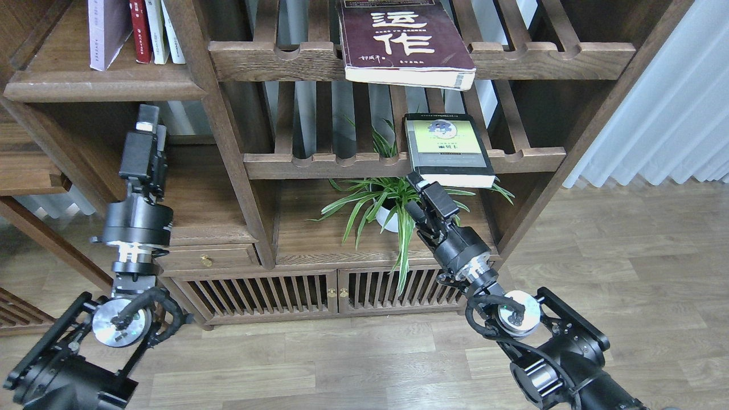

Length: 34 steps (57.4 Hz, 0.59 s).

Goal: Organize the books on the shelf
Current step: 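Reach the right gripper to the green-covered book's top edge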

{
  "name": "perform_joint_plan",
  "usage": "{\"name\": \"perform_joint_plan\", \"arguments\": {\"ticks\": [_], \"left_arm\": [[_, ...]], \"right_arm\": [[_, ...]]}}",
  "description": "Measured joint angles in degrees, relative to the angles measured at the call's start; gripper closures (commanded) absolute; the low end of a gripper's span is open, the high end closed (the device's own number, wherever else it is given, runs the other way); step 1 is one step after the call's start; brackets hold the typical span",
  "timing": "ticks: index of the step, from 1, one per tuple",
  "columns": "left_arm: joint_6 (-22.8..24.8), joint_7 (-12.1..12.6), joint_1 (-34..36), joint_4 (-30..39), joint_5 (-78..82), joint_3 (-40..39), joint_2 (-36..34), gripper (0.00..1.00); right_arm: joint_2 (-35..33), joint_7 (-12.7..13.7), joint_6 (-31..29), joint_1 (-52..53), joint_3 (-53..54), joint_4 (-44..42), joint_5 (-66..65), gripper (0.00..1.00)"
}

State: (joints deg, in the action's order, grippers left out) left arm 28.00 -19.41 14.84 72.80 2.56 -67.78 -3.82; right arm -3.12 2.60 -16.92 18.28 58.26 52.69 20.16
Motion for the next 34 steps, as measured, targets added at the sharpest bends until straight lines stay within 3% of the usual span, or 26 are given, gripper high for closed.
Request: {"name": "perform_joint_plan", "arguments": {"ticks": [20, 34], "left_arm": [[0.0, 0.77, -2.2, -0.12, 0.67, 5.85, 0.72, 0.25], [0.0, 0.78, -2.36, -0.19, 0.9, 8.42, 0.82, 0.17]], "right_arm": [[1.46, -1.8, 2.17, 5.11, 1.38, -6.81, 0.86, 0.05], [3.07, -1.94, 8.16, 7.06, 9.27, -8.11, 2.13, 0.09]]}}
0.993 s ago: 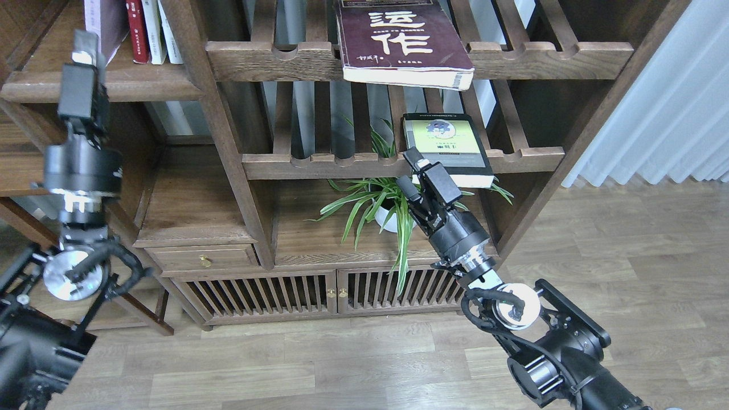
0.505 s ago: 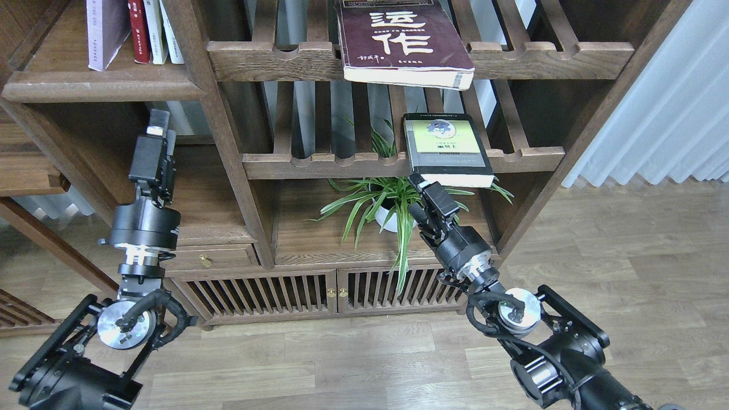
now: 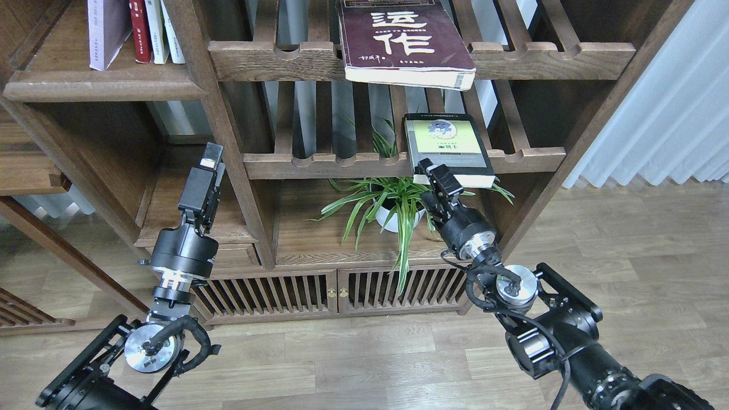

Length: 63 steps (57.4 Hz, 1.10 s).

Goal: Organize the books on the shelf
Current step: 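Reach the right gripper to the green-covered book's top edge, then tip the green-covered book outward with the right gripper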

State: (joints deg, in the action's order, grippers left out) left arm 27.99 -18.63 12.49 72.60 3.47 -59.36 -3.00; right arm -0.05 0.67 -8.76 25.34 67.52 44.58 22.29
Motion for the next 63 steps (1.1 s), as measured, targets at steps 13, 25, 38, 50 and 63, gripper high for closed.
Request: {"name": "perform_joint_plan", "arguments": {"ticks": [13, 25, 38, 50, 63], "left_arm": [[0.0, -0.04, -0.03, -0.08, 0.21, 1.57, 0.0, 0.01], [0.0, -0.63, -1.23, -0.08, 0.18, 2.69, -0.15, 0.0], [0.0, -0.45, -1.66, 0.12, 0.24, 3.95, -0.47, 0.0], [0.0, -0.27, -1.66, 0.12, 0.3, 4.57, -0.46, 0.0], [0.0, 0.54, -1.18, -0.4, -1.0, 4.62, -0.35, 0.01]], "right_arm": [[0.06, 0.03, 2.99, 1.54, 1.61, -0.1, 0.29, 0.3], [0.06, -0.03, 3.12, 1.61, 2.75, -0.1, 0.97, 0.64], [0.05, -0.69, 2.43, 1.47, 5.53, -0.09, 1.49, 0.95], [0.05, -0.42, -1.94, 0.86, 5.95, -0.17, 2.68, 0.96], [0.05, 5.55, -12.86, -1.85, 5.81, 0.91, 4.1, 0.96]]}}
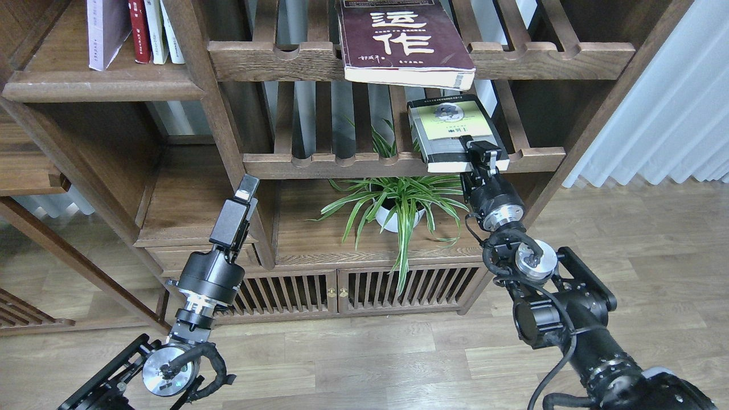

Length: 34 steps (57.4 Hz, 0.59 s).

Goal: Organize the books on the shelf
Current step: 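Tip the green-covered book outward with the right gripper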

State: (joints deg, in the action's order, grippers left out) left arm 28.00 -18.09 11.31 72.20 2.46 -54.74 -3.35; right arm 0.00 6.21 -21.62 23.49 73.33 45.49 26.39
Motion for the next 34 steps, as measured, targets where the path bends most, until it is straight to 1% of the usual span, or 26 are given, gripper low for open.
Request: {"name": "perform_joint_plan", "arguments": {"ticks": [4, 9, 14, 15, 24, 34], "left_arm": [[0.0, 1.97, 0.07, -0.06, -1.44, 0.16, -0.18, 0.01], [0.0, 6.54, 0.11, -0.12, -4.43, 0.84, -0.21, 0.01], [0.0, 10.51, 0.18, -0.12, -7.02, 1.09, -0.2, 0.01], [0.0, 12.05, 0.23, -0.12, -8.19, 1.12, -0.14, 0.01], [0.0, 13.19, 0.32, -0.01, -10.12, 1.32, -0.12, 0.01], [0.0, 14.75, 0.37, 0.11, -10.53, 1.52, -0.86, 0.01]], "right_arm": [[0.0, 3.16, -3.48, -1.37, -0.12, 0.73, 0.98, 0.95], [-0.02, 6.42, -5.81, -3.49, -0.47, 2.95, 1.82, 0.95], [-0.25, 8.19, -6.27, -5.4, -0.75, 5.45, 2.08, 0.95], [-0.27, 8.92, -6.35, -6.41, -0.96, 6.74, 2.13, 0.95], [-0.26, 11.36, -6.4, -8.54, -3.78, 8.6, 2.15, 0.95], [-0.42, 12.03, -6.4, -9.7, -8.29, 8.99, 2.12, 0.95]]}}
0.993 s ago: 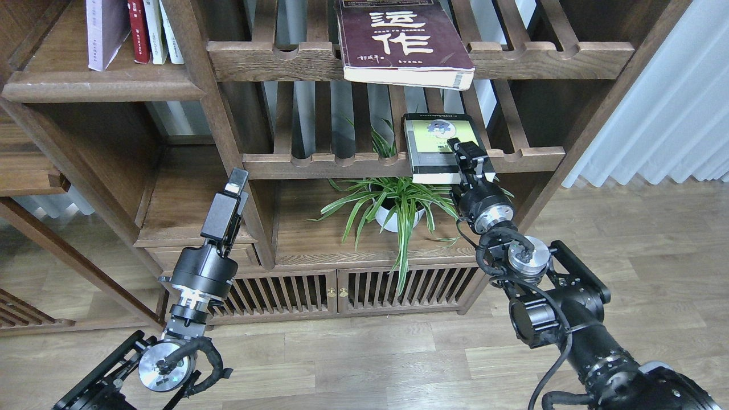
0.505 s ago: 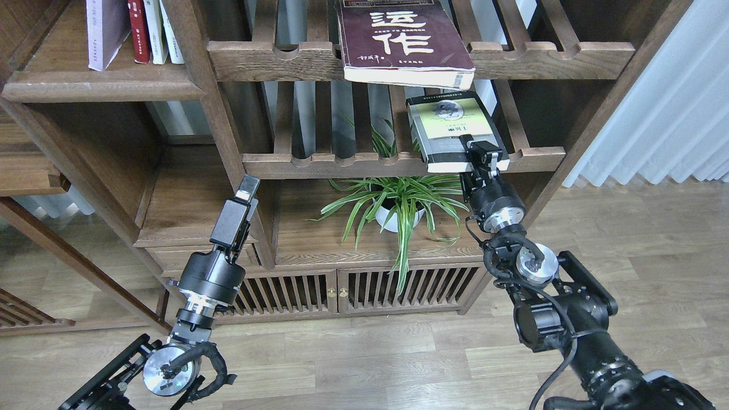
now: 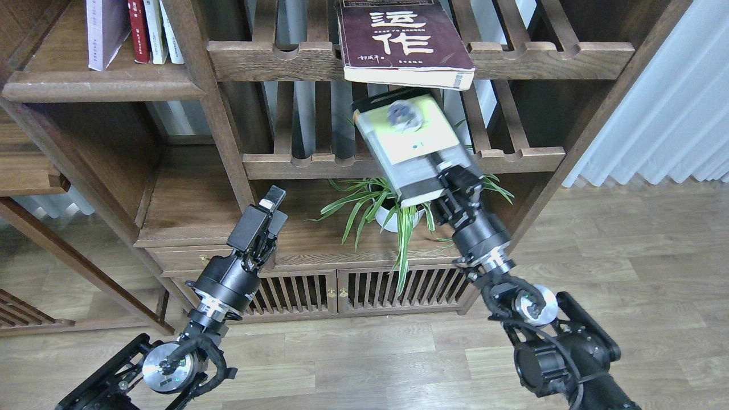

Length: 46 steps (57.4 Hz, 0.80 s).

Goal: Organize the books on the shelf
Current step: 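Tip the green-covered book outward with the right gripper, then hold the green-covered book between both grippers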

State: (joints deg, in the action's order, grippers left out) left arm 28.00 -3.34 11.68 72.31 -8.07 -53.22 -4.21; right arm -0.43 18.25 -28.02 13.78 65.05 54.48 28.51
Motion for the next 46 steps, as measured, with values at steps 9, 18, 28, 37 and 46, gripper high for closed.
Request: {"name": "perform_joint_plan", "arguments": {"ticks": [9, 18, 28, 37, 46], "left_arm": [[0.0, 0.84, 0.01, 0.02, -0.01, 0.4, -0.29, 0.01], [0.0, 0.89, -0.43, -0.17, 0.03, 2.09, -0.33, 0.01], [0.0, 0.65, -0.78, -0.32, 0.01, 2.83, 0.05, 0.01], [0.0, 0.12, -0.95, -0.51, -0.1, 2.94, 0.64, 0.01], [0.0, 0.01, -1.03, -1.17, -0.1, 2.95, 1.93, 0.02]], "right_arm": [[-0.55, 0.02, 0.0, -2.63, -3.26, 3.06, -0.04, 0.95], [-1.48, -0.15, 0.0, -4.74, -6.05, 6.46, -0.33, 0.95], [-1.51, -0.46, 0.01, -5.55, -8.56, 7.9, -0.64, 0.95], [-1.58, -0.57, 0.02, -5.7, -11.01, 8.01, -1.88, 0.95], [-0.85, -0.6, 0.03, -5.72, -11.76, 8.34, -3.36, 0.95]]}}
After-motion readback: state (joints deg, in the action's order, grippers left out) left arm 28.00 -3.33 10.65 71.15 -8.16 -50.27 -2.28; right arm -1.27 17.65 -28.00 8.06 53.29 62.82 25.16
